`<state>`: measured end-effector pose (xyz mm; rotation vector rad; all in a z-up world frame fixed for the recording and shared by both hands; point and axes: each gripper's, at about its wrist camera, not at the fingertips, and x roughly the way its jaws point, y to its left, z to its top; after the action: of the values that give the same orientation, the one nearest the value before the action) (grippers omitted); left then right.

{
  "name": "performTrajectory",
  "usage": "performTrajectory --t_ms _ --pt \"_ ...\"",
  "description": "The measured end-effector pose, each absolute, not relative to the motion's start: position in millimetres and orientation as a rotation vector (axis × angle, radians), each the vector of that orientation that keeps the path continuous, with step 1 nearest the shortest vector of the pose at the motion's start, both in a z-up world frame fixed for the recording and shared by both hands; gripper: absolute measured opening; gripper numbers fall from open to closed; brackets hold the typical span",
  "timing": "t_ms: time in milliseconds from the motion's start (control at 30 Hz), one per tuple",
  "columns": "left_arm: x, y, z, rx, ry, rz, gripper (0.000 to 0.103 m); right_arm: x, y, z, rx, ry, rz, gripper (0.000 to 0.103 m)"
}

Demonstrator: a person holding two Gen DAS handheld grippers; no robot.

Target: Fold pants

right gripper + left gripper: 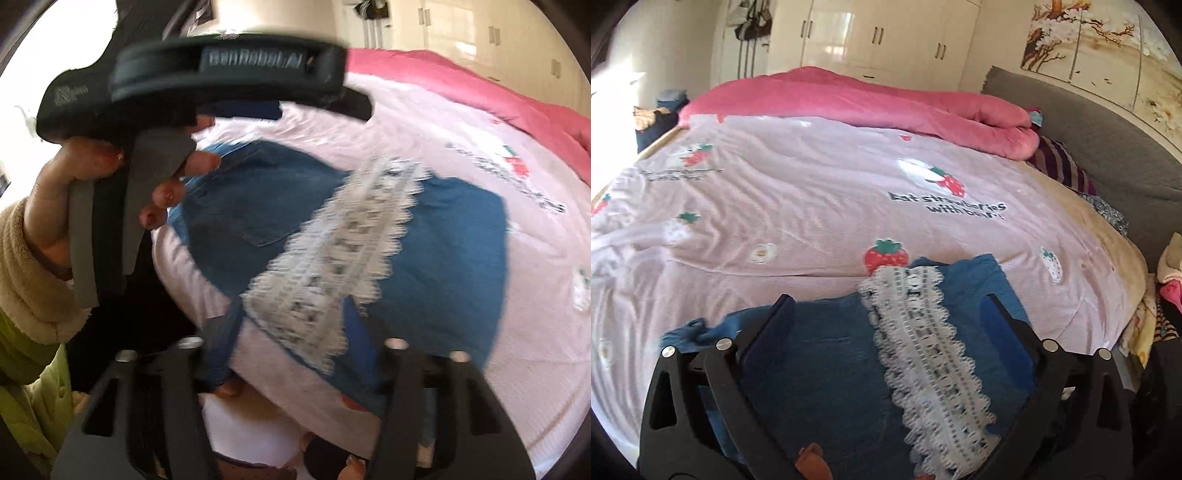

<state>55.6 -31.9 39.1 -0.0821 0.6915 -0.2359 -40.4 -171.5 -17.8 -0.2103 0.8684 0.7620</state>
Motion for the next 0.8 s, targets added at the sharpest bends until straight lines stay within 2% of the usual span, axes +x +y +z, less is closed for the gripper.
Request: performTrajectory --t_ms 67,467,600,667,800 --pt "50 -23 40 -0.089 0.687 -0.221 0.093 -37 -162 -26 -0.234 0.906 0.766 0.028" --pt "18 10 47 -0.107 0.653 -0.178 0.093 -34 -152 -42 -0.229 0.953 0.737 0.028" --pt "10 16 47 -0.111 0.654 -0.165 0.093 -35 -156 -38 -0.176 0.963 0.741 0.033" --pt "4 21 46 -0.109 0.654 -0.156 0.093 -37 -164 -30 -0.139 0.951 0.758 0.039" --pt "-6 31 45 -0.113 0.651 -0.135 0.093 -44 -174 -9 -0.076 0.891 0.771 0.046"
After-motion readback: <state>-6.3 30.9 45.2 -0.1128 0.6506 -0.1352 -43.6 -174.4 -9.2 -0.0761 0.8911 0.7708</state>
